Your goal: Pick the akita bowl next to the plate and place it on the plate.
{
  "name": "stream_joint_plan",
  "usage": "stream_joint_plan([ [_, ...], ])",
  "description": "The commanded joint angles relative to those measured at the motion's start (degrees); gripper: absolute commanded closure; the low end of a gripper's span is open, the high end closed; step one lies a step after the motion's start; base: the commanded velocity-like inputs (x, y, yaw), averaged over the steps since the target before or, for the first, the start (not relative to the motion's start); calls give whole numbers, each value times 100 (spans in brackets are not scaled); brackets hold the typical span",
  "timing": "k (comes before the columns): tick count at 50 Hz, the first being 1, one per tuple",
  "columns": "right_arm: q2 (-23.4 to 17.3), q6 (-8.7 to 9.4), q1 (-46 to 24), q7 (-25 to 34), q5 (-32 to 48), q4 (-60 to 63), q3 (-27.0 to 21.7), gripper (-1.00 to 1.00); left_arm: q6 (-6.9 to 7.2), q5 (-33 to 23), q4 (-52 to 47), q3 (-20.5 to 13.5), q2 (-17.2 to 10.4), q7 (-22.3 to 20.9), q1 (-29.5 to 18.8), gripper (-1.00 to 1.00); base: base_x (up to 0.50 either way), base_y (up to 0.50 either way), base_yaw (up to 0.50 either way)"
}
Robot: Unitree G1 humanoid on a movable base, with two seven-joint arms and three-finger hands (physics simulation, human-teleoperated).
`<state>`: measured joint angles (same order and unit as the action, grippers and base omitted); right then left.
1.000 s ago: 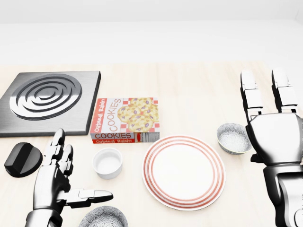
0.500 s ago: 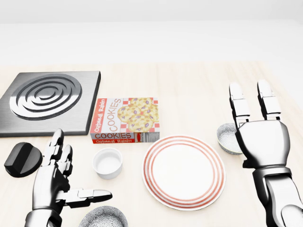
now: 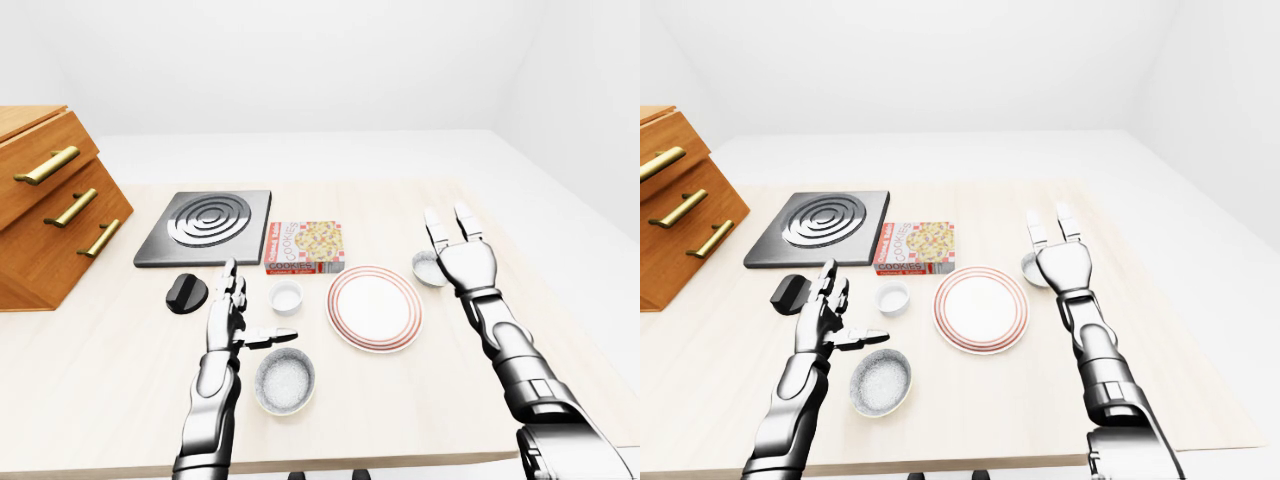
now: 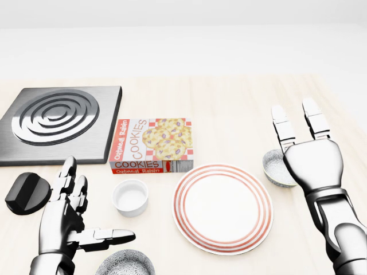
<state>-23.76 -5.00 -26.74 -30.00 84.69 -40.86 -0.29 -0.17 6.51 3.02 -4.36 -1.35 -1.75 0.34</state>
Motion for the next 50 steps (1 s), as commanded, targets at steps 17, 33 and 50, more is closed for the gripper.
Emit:
stream_joint_plan([
  [17,-96,0,-391,0,-281,-1037,119,-100,38,5,-45,4,7,31,0,-100,0,0,0],
  [33,27,0,-683,0,-460,-1466,261,-100,-24,6,16,2,3,22,5,-100,0,0,0],
  [50,166,0,-891,0,-412,-1729,375,-100,-14,7,5,6,8,31,6,-100,0,0,0],
])
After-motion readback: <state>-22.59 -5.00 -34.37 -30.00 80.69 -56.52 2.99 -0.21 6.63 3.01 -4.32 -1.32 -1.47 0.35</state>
